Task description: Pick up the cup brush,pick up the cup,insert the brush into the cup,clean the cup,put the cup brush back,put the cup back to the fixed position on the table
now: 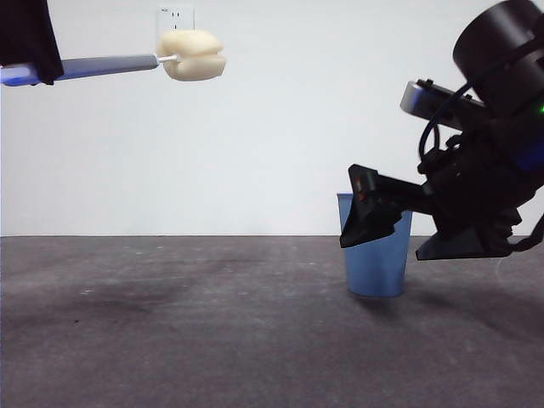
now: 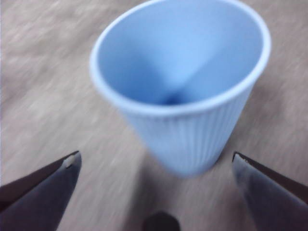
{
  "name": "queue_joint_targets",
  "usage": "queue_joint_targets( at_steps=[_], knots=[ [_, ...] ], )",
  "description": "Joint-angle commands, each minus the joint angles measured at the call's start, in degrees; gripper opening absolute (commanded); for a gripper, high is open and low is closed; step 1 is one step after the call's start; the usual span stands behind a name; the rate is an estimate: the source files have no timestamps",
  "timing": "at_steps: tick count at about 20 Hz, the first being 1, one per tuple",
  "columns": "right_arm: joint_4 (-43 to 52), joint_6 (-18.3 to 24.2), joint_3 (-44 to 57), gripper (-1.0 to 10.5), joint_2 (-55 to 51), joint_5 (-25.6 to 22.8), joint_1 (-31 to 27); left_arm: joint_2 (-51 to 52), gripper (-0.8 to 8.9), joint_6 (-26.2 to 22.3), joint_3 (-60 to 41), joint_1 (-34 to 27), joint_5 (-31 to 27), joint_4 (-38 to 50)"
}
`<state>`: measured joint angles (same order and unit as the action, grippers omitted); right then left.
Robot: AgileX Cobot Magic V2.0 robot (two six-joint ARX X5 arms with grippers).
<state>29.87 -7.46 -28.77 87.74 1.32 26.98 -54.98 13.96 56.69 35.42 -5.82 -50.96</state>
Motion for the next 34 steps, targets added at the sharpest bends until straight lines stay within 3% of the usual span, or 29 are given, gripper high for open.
queue_joint_targets(
  at_steps=[1,12,17,23,24,28,34],
  knots=[
    [4.9,0.9,0.5,6.3,3.0,-0.3,-0.7,0.2,-0.09,-0.5,-0.1,0.2,0.2,-0.4],
    [24.0,2.0,0.4,6.1,15.4,-0.2,-2.6,0.2,-0.09,-0.2,-0.1,0.2,0.2,-0.5],
    [29.1,2.2,0.4,3.7,16.5,-0.2,-2.6,0.2,-0.09,-0.2,-0.1,0.2,0.1,-0.5],
    [28.6,2.9,0.4,-0.2,16.4,0.3,-2.4,0.2,-0.09,-0.5,-0.1,0.1,0.1,-0.6],
    [28.1,2.9,0.4,-0.2,15.9,0.3,-2.4,0.2,-0.09,-1.0,-0.1,0.1,0.1,-0.6],
    [17.1,3.8,0.4,-0.2,7.6,0.1,-1.0,-0.2,-0.09,-6.6,-0.1,0.1,0.1,-1.5],
    [-15.8,17.1,-3.2,-0.2,-12.3,-6.3,5.2,-3.3,-0.09,-19.8,-0.1,0.1,2.5,-7.1]
  ],
)
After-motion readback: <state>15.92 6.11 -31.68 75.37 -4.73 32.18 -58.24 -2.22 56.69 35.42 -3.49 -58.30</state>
